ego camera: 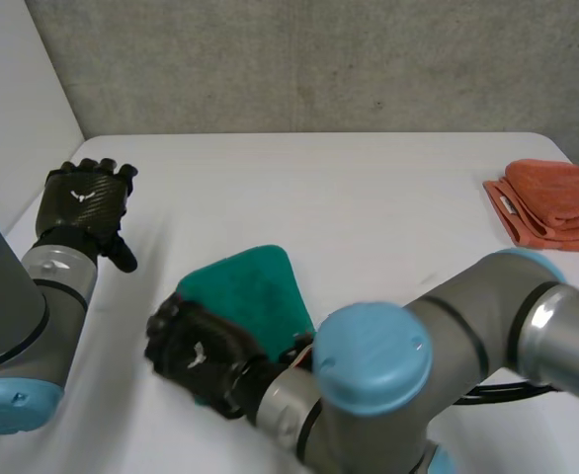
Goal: Fold the laundry.
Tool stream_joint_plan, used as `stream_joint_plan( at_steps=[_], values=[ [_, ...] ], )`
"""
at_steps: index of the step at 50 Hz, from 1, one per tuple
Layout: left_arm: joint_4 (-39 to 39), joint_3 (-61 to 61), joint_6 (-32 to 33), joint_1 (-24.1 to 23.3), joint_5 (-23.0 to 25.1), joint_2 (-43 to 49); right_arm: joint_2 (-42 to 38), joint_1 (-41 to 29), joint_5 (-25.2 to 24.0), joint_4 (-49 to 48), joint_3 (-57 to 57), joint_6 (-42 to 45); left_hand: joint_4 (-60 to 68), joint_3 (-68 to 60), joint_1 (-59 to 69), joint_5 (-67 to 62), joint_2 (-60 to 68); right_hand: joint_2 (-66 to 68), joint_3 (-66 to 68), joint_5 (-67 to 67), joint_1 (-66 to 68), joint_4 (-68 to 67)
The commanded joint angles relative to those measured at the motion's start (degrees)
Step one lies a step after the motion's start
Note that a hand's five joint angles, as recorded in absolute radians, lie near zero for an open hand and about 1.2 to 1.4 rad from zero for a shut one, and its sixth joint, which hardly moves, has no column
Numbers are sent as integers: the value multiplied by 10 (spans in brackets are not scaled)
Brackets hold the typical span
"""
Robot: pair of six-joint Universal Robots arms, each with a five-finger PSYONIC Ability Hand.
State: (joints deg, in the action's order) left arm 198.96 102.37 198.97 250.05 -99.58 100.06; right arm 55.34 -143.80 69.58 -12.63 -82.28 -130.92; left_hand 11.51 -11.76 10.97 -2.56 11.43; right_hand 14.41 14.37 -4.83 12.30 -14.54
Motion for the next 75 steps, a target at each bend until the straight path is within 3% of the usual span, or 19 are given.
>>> stream_joint_plan(
  at_steps=[1, 5, 15, 24, 32, 44, 52, 61, 65, 70, 75],
  values=[
    [-3, -13, -9, -39, 8, 9, 64, 128, 52, 17, -6, -244, -15, 17, -9, 25, -14, -44, -44, 48, -23, 45],
    [-23, -24, -10, -82, 16, 33, 65, 165, 60, 77, 20, -361, -13, 16, -8, 23, -12, -44, -44, 48, -23, 45],
    [-103, -32, -78, -118, 14, 50, -19, 168, 63, 178, 127, -386, -8, 10, -3, 18, -7, -44, -44, 48, -23, 45],
    [-164, -39, -122, -124, 15, 115, -94, 164, 62, 261, 215, -380, -13, 15, -8, 23, -12, -44, -44, 48, -23, 45],
    [-162, -41, -120, -122, 16, 152, -110, 164, 61, 261, 222, -370, -11, 14, -6, 22, -10, -44, -44, 48, -23, 45],
    [-166, -50, -114, -112, 11, 164, -135, 165, 99, 262, 223, -275, -11, 14, -6, 22, -10, -44, -44, 48, -23, 45],
    [-166, -57, -93, -117, 12, 142, -92, 166, 97, 256, 211, -282, -13, 16, -8, 23, -12, -44, -44, 48, -23, 45],
    [-165, -76, -93, -113, 24, 18, 18, 172, 105, 192, 142, -336, -15, 18, -10, 26, -14, -44, -44, 48, -23, 45],
    [-167, -89, -92, -101, 48, -27, 64, 176, 127, 173, 91, -361, -15, 18, -10, 26, -14, -44, -44, 48, -23, 45],
    [-171, -115, -97, -86, 118, -59, 115, 194, 173, 145, 15, -366, -15, 18, -10, 26, -14, -44, -44, 48, -23, 45],
    [-185, -146, -101, -88, 173, -63, 137, 195, 171, 136, -36, -366, -15, 18, -10, 26, -14, -44, -44, 48, -23, 45]
  ],
)
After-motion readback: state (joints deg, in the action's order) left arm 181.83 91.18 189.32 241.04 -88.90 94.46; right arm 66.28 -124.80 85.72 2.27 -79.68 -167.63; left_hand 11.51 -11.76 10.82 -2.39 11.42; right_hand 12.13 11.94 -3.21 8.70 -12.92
